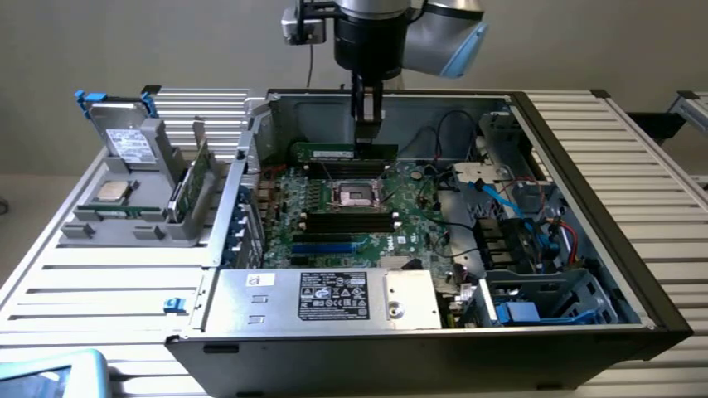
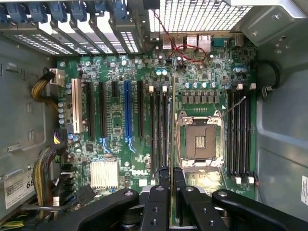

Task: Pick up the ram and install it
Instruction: 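Insert the ram into the slot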

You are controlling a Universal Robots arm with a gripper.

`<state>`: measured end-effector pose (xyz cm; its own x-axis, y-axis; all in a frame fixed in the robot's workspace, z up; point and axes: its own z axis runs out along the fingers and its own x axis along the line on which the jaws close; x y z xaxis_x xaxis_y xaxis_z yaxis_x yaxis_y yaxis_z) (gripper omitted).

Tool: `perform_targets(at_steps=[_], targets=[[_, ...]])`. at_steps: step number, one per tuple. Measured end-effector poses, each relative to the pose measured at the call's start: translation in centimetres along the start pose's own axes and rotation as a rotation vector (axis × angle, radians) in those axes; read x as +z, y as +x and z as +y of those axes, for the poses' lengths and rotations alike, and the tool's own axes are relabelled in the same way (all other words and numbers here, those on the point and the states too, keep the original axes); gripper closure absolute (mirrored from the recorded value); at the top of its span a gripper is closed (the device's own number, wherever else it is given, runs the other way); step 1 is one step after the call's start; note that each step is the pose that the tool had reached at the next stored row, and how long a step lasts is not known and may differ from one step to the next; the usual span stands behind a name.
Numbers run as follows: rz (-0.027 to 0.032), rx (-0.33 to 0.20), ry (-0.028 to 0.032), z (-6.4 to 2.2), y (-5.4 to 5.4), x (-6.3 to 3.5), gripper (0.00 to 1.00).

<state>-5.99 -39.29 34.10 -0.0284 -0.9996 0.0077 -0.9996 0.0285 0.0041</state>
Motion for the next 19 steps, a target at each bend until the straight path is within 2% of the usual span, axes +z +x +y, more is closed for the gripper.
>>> perform_targets(at_steps=[19], targets=[[0.0001, 0.0, 0.0, -0.28, 0.0, 3.45, 0.85]])
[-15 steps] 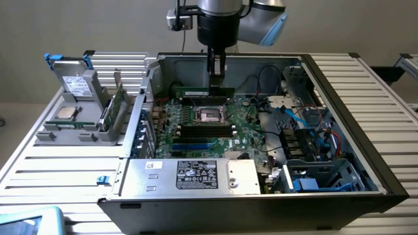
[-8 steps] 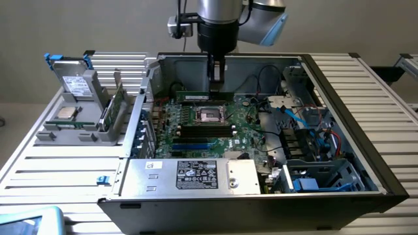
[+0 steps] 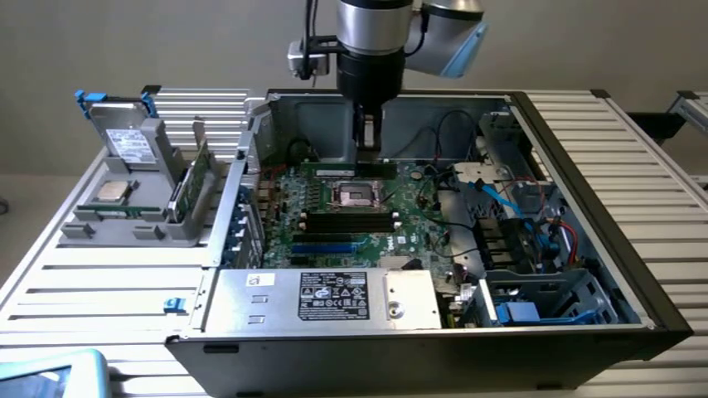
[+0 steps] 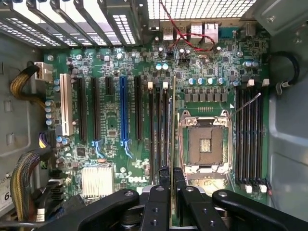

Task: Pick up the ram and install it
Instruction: 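Insert the ram into the slot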

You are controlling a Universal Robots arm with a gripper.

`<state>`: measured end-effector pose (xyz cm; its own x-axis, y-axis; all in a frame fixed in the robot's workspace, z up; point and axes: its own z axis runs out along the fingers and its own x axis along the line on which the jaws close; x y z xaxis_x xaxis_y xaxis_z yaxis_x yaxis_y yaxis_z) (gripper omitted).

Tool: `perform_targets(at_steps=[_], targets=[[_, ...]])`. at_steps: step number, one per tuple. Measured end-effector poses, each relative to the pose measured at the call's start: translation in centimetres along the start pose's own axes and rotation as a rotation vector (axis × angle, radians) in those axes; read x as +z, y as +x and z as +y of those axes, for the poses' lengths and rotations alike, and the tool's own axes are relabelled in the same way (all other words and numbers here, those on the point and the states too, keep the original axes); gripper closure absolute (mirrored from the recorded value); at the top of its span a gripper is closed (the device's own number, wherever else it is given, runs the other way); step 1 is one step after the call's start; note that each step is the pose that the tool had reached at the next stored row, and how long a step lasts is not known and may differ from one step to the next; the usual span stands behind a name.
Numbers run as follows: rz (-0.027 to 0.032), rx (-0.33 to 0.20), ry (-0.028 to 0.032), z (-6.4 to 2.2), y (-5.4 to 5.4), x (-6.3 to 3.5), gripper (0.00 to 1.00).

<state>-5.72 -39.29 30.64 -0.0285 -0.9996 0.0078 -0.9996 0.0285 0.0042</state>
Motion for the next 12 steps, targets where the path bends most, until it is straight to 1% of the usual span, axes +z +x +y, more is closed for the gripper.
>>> perform_targets(at_steps=[12], targets=[[0.0, 0.0, 0.0, -0.02, 0.0, 2.18, 0.85]])
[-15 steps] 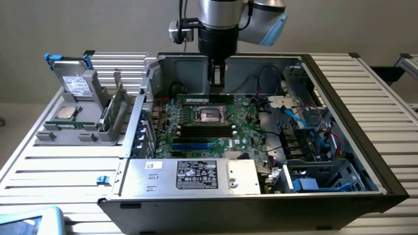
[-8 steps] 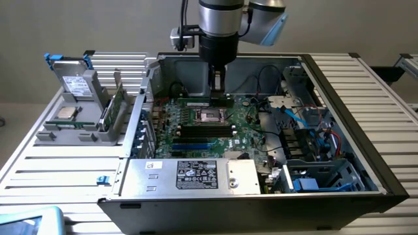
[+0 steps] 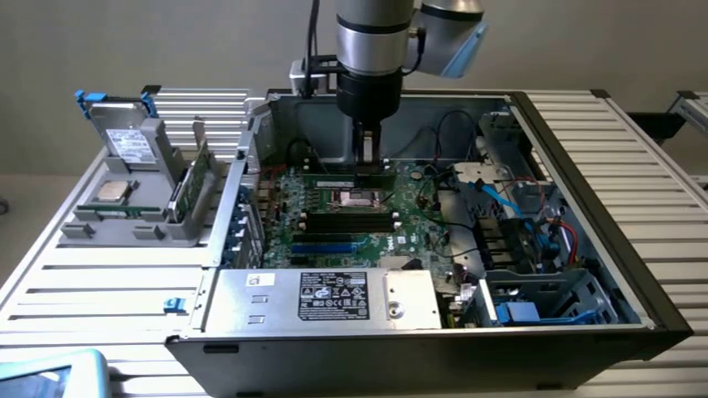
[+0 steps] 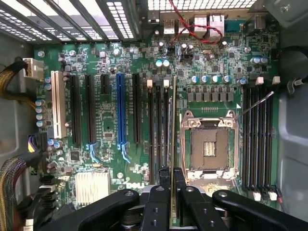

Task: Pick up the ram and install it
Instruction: 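Insert the ram into the slot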

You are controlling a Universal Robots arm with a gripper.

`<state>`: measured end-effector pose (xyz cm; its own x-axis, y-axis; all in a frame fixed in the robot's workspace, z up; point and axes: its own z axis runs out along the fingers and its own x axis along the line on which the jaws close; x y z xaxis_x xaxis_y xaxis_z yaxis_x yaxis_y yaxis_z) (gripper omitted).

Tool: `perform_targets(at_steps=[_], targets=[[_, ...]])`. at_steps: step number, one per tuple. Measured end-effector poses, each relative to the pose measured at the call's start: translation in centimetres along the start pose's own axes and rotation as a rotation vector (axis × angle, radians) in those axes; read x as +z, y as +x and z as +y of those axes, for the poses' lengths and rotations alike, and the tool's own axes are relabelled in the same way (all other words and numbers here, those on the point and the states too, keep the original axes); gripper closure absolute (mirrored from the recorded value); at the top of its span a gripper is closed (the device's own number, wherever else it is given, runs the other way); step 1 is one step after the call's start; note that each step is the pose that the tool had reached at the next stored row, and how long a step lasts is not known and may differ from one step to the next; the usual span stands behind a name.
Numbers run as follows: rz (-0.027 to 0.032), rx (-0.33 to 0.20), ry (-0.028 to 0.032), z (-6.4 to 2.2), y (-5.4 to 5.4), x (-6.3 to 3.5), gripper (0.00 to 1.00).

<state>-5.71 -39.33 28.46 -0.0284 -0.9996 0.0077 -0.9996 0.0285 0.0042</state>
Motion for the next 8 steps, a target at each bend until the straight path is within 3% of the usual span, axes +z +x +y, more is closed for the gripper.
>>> perform_targets(at_steps=[8], targets=[[0.0001, 0.0, -0.0001, -0.01, 0.2, 1.19, 0.85]])
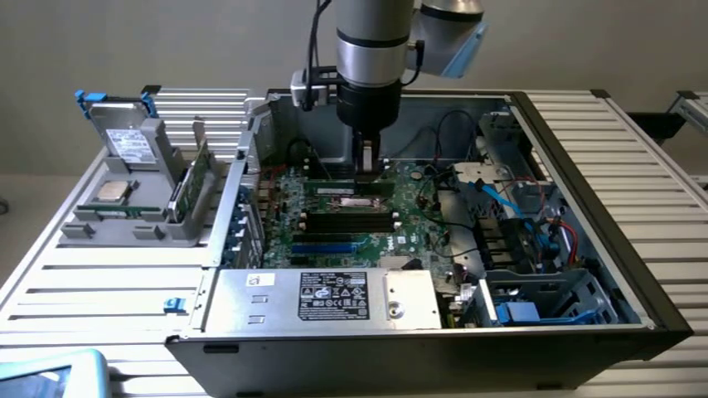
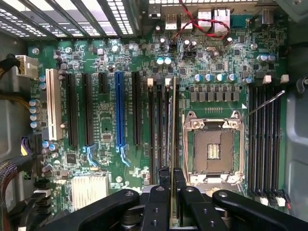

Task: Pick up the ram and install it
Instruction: 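Insert the ram into the slot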

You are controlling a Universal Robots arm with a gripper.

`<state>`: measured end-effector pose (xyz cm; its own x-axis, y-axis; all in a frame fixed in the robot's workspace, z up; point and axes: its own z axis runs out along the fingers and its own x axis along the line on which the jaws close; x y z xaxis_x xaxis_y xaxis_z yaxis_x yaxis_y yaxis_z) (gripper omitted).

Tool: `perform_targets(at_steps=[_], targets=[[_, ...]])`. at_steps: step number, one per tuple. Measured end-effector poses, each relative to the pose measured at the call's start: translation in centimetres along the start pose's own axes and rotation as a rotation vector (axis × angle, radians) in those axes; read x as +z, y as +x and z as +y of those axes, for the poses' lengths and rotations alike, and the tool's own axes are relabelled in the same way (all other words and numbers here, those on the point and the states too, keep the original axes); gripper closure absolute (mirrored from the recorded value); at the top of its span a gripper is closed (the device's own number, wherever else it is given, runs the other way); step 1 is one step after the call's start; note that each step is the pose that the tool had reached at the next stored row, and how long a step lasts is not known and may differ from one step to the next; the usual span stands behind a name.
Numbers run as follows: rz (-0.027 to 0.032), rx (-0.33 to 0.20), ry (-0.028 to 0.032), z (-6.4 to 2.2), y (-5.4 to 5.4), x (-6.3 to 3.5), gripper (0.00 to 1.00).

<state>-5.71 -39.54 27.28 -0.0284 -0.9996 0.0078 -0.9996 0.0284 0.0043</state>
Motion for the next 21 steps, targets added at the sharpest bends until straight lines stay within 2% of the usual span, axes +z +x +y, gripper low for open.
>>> perform_targets(at_steps=[6, 12, 21], targets=[[-0.0001, 0.0, 0.0001, -0.01, 0.2, 0.26, 0.85], [0.0012, -0.005, 0.0001, -0.09, 0.3, 1.0, 0.85], [0.0019, -0.033, -0.0018, -0.26, 0.7, 1.67, 0.85]])
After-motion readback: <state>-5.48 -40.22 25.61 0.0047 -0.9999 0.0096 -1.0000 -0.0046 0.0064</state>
